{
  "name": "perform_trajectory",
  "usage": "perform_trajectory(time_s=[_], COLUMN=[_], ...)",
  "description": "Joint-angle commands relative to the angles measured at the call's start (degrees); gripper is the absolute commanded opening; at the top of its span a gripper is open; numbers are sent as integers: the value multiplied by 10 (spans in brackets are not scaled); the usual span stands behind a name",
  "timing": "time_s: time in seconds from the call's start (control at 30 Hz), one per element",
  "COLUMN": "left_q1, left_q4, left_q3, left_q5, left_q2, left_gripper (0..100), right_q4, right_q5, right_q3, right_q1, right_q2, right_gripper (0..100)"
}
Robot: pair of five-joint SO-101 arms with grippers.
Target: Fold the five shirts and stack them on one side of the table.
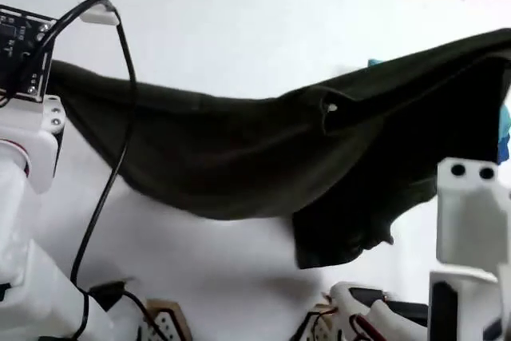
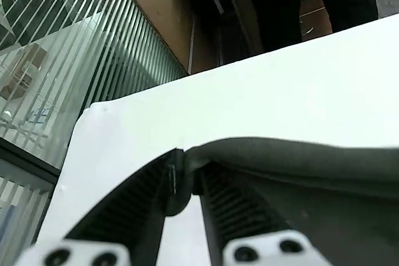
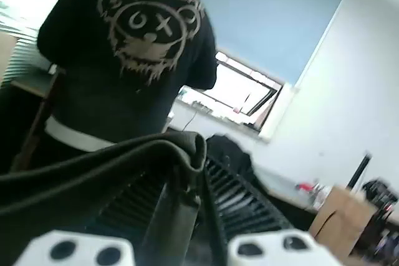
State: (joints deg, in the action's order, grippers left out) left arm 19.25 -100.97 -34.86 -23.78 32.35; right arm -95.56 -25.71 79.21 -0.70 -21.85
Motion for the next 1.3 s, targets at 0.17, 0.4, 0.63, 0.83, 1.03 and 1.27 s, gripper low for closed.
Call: perform_trajectory(time_s=[0.17,0.4,0.63,0.83,1.03,1.27], left_q1=[-4,-18,-16,-18,-18,-18], left_q4=[-11,-11,-14,-14,-14,-14], left_q3=[-19,-20,-119,-162,-114,-29], left_q5=[51,98,115,116,114,113], left_q2=[-88,-106,-105,-102,-26,71], left_gripper=[28,30,30,30,30,30], right_q4=[49,52,64,59,34,15], right_q5=[14,15,15,15,43,43], right_q3=[-90,-147,-158,-155,-156,-156], right_q1=[0,0,0,0,0,7], right_q2=[-8,-7,-21,-82,-132,-176], right_gripper=[20,20,20,20,20,20])
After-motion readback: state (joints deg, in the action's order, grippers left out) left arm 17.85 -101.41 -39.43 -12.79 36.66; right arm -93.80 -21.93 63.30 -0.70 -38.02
